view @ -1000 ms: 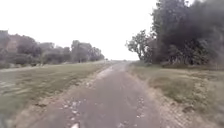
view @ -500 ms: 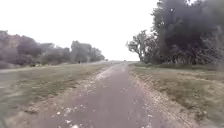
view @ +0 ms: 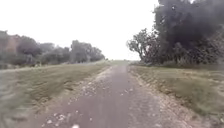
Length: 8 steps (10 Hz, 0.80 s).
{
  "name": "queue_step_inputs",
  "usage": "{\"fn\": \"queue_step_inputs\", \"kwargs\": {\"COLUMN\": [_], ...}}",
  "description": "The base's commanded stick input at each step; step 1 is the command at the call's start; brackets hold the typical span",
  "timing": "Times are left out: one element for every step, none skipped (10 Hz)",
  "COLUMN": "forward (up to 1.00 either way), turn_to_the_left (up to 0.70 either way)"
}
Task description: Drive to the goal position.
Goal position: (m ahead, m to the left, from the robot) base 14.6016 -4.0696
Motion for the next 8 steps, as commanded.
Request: {"fn": "queue_step_inputs", "kwargs": {"forward": [0.45,0.45,0.45,0.45,0.45,0.45,0.45,0.45], "turn_to_the_left": [0.0,0.0,0.0,0.0,0.0,0.0,0.0,-0.05]}}
